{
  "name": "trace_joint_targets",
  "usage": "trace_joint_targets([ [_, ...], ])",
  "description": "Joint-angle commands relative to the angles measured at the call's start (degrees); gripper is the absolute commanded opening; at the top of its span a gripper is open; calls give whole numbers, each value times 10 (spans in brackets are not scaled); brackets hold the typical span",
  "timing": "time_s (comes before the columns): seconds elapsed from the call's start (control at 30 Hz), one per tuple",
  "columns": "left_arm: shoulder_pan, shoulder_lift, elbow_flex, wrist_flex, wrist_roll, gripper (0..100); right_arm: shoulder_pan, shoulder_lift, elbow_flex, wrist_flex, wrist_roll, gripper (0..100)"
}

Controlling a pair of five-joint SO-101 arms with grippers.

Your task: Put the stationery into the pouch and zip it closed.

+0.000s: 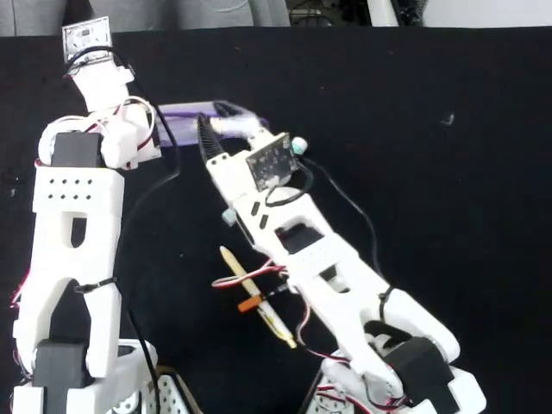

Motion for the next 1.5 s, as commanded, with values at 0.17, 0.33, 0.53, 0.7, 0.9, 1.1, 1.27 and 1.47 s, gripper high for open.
trace_joint_targets([
  [0.17, -15, 80, -108, -12, 5, 29, 1, -117, -48, 156, 2, 178],
  [0.33, -10, 153, -169, 6, 50, 29, 0, -243, -96, 321, -3, 178],
  [0.53, 16, 225, -263, 81, 58, 29, 4, -334, -138, 420, 3, 178],
  [0.7, 3, 251, -346, 124, 58, 29, 52, -370, -168, 476, 3, 178],
  [0.9, -43, 256, -442, 156, 57, 29, 127, -379, -253, 629, 4, 177],
  [1.1, -103, 256, -502, 154, 14, 29, 141, -379, -291, 848, 160, 175],
  [1.27, -113, 256, -532, 157, -20, 29, 141, -382, -266, 994, 280, 174],
  [1.47, -115, 255, -529, 158, -19, 29, 138, -379, -172, 1049, 381, 174],
])
